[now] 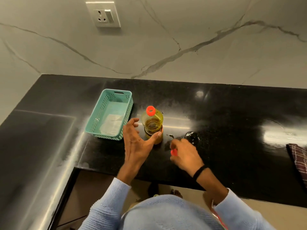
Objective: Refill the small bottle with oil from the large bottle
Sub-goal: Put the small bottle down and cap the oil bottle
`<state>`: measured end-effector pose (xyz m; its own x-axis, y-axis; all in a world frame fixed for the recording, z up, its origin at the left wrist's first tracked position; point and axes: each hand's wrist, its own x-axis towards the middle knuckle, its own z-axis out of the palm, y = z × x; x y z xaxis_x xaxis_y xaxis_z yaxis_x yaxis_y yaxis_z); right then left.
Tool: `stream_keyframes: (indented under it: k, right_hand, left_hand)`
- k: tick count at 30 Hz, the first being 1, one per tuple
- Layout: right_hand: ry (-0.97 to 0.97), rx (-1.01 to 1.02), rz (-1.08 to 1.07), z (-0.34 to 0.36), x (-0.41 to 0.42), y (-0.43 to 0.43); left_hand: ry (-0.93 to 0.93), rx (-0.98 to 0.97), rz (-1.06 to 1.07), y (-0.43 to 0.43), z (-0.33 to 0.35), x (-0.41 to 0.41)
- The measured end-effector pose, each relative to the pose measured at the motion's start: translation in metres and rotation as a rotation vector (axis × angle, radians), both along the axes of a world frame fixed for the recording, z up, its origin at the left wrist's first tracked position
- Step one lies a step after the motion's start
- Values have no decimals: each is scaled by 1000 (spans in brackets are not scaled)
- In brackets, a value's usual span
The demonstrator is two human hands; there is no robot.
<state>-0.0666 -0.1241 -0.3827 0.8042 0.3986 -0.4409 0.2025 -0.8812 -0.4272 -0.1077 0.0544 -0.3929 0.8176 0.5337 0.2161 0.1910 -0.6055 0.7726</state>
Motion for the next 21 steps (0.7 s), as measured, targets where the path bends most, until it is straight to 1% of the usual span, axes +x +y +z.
stream_keyframes:
  k: [3,5,8,15,18,21]
  right_hand:
    - [-167,170,16,62,21,11]
    - [-271,236,55,96,37,22]
    - [-315,290,130,128,61,44]
    - [-310,190,304,128,73,82]
    - [-330,145,306,124,74,86]
    - [-341,145,280,122,73,89]
  left_hand:
    - [5,6,-88,9,10,16]
    - [11,19,-141,12,16,25]
    - [17,7,-168,14,21,33]
    - [36,-92,-146,16,24,35]
    - [41,-89,-125,16,25,36]
    - [41,-84,-112,15,24,37]
